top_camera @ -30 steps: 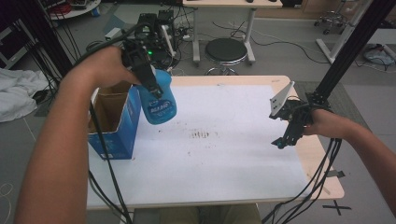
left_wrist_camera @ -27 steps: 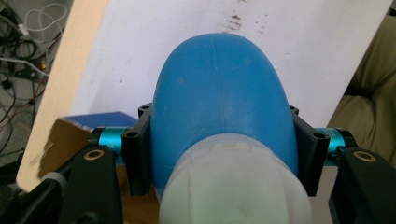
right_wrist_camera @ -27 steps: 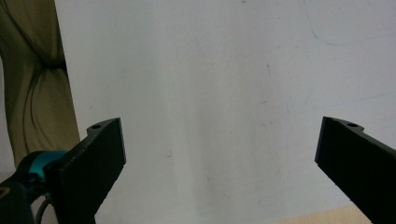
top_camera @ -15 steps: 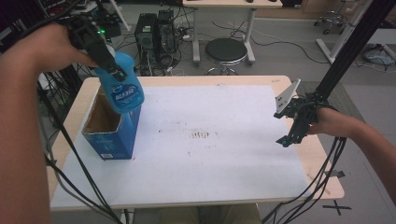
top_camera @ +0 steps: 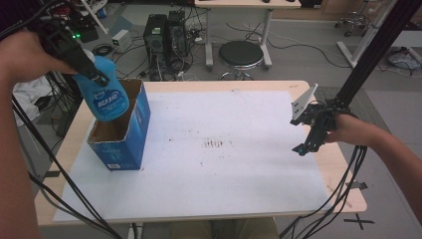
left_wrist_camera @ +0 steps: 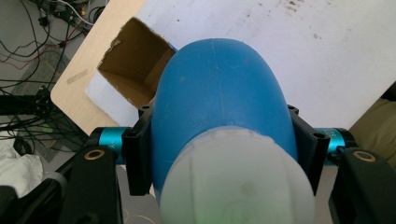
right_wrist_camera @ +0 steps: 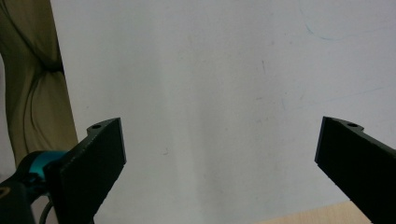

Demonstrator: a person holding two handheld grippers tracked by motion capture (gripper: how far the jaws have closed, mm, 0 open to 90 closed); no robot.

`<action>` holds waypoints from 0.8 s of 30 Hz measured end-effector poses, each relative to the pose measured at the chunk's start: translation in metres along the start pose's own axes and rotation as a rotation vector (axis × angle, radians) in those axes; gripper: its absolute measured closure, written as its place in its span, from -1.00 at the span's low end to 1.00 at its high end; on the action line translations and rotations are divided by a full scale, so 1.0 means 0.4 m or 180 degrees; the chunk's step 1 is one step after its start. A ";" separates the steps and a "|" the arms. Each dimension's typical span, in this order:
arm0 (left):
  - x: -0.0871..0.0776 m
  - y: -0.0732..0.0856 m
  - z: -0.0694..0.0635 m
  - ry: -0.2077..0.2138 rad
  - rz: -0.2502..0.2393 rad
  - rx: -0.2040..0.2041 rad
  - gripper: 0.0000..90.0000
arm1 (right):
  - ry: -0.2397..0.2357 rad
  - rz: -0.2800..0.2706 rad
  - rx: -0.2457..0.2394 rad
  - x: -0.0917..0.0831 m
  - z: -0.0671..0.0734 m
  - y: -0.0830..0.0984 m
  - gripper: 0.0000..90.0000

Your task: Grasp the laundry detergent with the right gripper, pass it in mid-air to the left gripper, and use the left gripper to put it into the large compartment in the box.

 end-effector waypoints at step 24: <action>0.263 0.081 0.029 0.0120 0.0140 0.0039 -0.16 | 0.0002 -0.0005 0.0091 0.017 -0.010 0.009 -0.98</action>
Point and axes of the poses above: each handheld gripper's, and its own axes: x roughly forward along the jaws, y roughly out of its underside, z roughly to its left, the point moved 7 cm from there along x, roughly forward along the jaws, and after that the axes turned 1 degree about y, right-handed, at the moved point
